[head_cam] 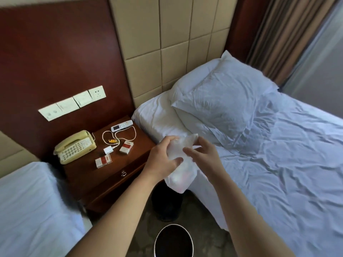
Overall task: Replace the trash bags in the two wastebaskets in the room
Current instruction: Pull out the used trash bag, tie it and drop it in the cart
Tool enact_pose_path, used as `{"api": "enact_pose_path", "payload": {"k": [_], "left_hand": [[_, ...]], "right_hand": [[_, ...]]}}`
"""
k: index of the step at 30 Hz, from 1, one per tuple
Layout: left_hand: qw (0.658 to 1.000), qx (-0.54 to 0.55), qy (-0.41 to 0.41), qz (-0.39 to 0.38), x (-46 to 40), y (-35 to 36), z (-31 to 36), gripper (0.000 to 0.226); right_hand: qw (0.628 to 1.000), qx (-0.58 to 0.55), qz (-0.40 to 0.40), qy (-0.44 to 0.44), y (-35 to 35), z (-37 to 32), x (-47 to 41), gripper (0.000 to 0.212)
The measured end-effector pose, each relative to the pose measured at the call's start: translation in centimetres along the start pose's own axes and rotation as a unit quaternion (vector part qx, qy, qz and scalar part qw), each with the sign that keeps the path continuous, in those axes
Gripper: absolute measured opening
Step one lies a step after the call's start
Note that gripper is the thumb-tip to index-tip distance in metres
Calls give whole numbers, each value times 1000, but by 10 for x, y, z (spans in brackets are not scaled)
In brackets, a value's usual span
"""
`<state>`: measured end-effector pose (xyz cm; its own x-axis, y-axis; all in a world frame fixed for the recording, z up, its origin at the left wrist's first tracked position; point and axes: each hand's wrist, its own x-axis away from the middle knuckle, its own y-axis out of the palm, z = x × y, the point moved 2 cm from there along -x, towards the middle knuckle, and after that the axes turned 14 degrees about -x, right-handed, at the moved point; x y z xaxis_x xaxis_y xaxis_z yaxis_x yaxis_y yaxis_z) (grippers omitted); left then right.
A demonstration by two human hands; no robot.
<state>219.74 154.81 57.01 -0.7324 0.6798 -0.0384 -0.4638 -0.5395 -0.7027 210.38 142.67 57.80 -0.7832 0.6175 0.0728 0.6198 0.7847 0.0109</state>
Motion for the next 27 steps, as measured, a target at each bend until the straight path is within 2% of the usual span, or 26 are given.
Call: {"api": "enact_pose_path", "payload": {"k": [2, 4, 8, 11, 12, 14, 16, 17, 20, 25, 27], "left_hand": [[1000, 0, 23, 3, 7, -1, 30, 51], [998, 9, 60, -3, 15, 8, 63, 33], [985, 20, 153, -80, 35, 47, 151, 12], [956, 25, 251, -148, 59, 88, 227, 10], [943, 26, 286, -169, 71, 104, 254, 11], [912, 35, 350, -209, 100, 138, 305, 13], [882, 63, 396, -248, 140, 175, 356, 25], [867, 74, 417, -264, 161, 195, 378, 33], [817, 79, 493, -288, 229, 263, 442, 41], [727, 37, 575, -373, 378, 384, 545, 24], [679, 17, 619, -394, 450, 434, 587, 23]], "right_hand": [[1000, 13, 17, -9, -28, -24, 26, 34], [997, 25, 65, -32, -59, -40, 60, 35], [969, 39, 225, -91, -133, -57, 134, 40], [948, -34, 308, -78, -195, -62, 198, 55], [941, -58, 326, -69, -215, -64, 222, 52], [924, -79, 369, -57, -254, -66, 275, 33], [895, -68, 436, -66, -298, -66, 333, 16], [877, -63, 471, -68, -319, -66, 363, 14], [831, -55, 550, -65, -382, -62, 456, 16], [758, -51, 650, -25, -483, -38, 630, 18], [732, -48, 680, 10, -522, -26, 704, 29]]}}
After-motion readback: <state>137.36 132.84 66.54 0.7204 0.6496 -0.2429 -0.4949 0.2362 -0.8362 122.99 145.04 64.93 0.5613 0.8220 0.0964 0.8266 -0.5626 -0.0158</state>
